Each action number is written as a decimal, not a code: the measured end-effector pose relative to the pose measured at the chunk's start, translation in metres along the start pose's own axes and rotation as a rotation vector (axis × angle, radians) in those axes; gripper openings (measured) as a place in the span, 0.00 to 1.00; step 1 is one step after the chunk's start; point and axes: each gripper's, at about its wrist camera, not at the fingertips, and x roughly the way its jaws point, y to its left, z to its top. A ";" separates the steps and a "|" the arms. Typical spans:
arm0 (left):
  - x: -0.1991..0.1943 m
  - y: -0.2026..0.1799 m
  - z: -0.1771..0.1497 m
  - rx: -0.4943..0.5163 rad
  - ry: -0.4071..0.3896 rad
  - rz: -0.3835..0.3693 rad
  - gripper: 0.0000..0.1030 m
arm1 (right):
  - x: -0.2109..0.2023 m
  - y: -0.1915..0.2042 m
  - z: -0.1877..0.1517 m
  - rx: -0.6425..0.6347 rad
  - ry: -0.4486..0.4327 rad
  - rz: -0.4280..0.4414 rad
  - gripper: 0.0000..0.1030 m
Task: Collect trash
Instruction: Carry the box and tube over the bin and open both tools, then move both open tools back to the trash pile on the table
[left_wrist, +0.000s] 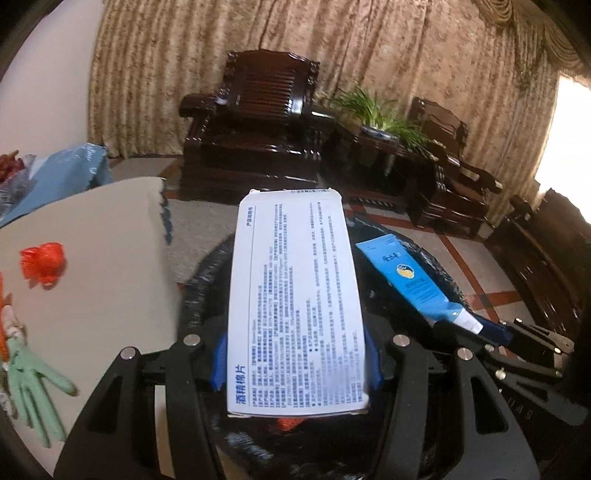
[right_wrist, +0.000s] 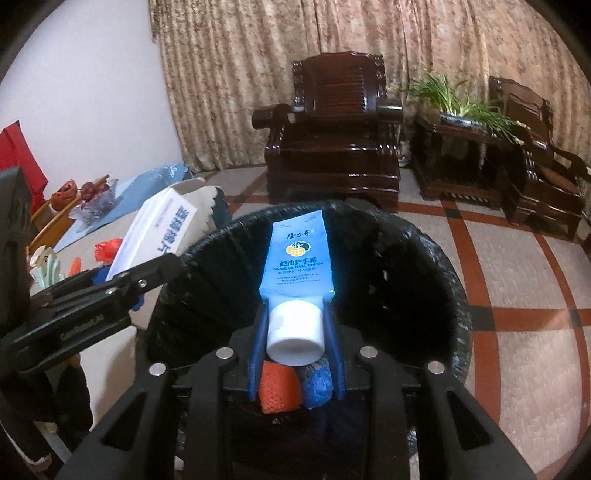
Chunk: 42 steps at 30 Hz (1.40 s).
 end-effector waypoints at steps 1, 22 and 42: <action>0.004 -0.002 0.000 0.004 0.007 -0.011 0.52 | 0.002 -0.002 -0.002 0.002 0.011 -0.003 0.28; -0.075 0.072 -0.003 -0.049 -0.102 0.148 0.88 | -0.017 0.034 0.005 -0.008 -0.073 0.053 0.94; -0.200 0.229 -0.074 -0.250 -0.102 0.596 0.88 | 0.026 0.226 -0.003 -0.287 -0.073 0.353 0.92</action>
